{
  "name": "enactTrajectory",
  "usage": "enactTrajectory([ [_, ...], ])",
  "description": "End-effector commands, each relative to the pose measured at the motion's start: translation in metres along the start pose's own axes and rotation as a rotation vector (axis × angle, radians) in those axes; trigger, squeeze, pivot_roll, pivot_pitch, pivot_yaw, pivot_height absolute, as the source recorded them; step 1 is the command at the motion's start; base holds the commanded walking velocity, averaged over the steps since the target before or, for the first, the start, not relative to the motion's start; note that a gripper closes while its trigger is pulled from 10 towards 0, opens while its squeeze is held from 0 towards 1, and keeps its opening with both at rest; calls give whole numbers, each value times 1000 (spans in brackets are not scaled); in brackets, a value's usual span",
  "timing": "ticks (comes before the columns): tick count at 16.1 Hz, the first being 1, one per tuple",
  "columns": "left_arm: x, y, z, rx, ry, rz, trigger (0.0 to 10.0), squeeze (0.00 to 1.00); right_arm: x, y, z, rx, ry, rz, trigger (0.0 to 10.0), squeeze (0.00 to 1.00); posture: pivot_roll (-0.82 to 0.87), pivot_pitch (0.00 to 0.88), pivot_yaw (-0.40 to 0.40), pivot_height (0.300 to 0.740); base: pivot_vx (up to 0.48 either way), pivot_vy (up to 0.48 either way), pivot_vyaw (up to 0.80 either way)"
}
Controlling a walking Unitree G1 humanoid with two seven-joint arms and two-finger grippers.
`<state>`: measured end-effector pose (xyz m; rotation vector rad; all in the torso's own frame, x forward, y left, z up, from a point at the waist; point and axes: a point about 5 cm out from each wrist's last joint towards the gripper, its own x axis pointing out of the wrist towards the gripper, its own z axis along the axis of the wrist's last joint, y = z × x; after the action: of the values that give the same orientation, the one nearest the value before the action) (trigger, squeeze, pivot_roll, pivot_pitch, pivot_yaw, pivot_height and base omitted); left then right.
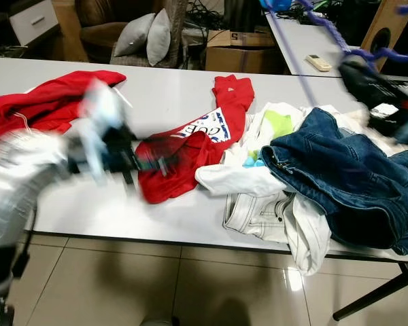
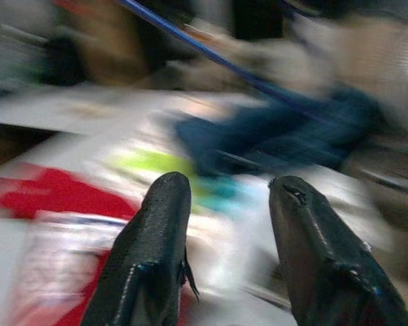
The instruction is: Hang hanger
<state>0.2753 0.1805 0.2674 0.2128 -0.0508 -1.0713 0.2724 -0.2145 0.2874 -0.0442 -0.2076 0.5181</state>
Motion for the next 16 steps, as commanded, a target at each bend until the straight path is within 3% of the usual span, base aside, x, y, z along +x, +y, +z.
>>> enactTrajectory([
  [1, -2, 17, 4, 26, -13, 195, 10000, 1000, 5, 8, 2, -4, -2, -17, 10000, 0, 59, 0, -2, 740, 0, 0, 0],
  [3, -2, 33, -1, 48, 3, 477, 10000, 0, 15, 26, -8, 36, 16, -55, 10000, 0, 60, 0, -1, 740, 0, 0, 0],
  [5, 3, 30, -13, 11, 0, 681, 10000, 0, 25, 58, -20, 91, 29, -86, 10000, 0, 48, 0, 10, 740, 0, 0, 0],
  [6, 5, 28, -17, 13, 0, 721, 10000, 0, 26, 63, -23, 90, 36, -125, 10000, 0, 47, 0, 17, 740, 0, 0, 0],
  [7, 12, 20, -30, 3, 20, 765, 10000, 0, 23, 78, -35, 145, 46, -185, 10000, 0, 53, 7, 29, 740, 0, 0, 0],
  [8, 19, 9, -41, -6, 47, 745, 10000, 0, 17, 90, -46, 166, 66, -187, 10000, 0, 61, 19, 31, 740, 0, 0, 0],
  [10, 25, -3, -51, 15, 107, 735, 10000, 0, 6, 93, -61, 113, 154, -257, 10000, 0, 62, 52, 25, 740, 0, 287, 0],
  [13, 29, -15, -62, -27, 116, 758, 10000, 0, -5, 90, -71, 134, 160, -324, 10000, 0, 41, 54, 17, 740, 0, 308, 0],
  [16, 34, -20, -69, -12, 141, 760, 10000, 0, -7, 90, -71, 148, 134, -353, 10000, 0, 28, 50, 8, 740, 0, 329, 0],
])
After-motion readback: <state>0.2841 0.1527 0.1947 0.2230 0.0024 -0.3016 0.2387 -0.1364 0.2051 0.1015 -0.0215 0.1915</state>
